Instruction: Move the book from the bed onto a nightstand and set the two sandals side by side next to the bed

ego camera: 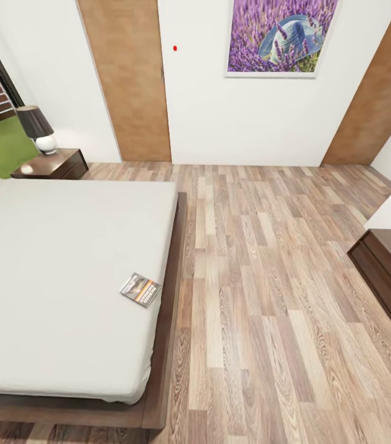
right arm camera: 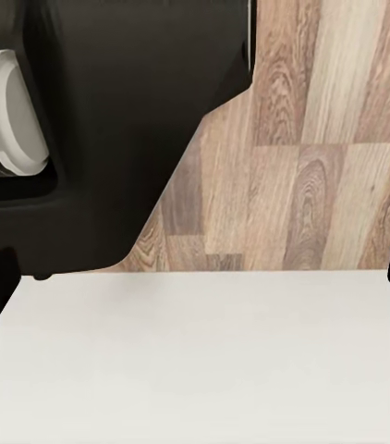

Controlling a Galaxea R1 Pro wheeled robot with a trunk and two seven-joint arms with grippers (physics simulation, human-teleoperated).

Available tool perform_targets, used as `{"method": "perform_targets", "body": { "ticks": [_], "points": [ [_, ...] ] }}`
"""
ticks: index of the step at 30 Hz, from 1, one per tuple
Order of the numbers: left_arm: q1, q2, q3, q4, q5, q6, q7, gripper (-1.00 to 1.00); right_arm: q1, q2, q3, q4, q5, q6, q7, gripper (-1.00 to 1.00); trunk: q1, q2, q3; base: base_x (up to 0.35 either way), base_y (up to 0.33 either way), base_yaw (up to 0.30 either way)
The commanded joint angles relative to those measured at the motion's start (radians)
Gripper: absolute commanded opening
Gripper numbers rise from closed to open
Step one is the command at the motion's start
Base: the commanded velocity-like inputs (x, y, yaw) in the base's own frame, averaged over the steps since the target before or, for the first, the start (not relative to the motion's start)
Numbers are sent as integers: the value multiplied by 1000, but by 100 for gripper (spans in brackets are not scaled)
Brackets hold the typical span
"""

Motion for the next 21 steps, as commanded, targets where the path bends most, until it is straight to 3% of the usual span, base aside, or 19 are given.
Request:
{"method": "perform_targets", "body": {
  "ticks": [1,21],
  "points": [
    [1,1,-2,-4,8,7,0,100,0,-1,6,-1,-11,-3,1,100,1,-2,0,0,0,0],
    [1,1,-2,-4,8,7,0,100,1,-1,7,-1,-11,-3,1,100,1,-2,33,0,0,0]
  ]
}}
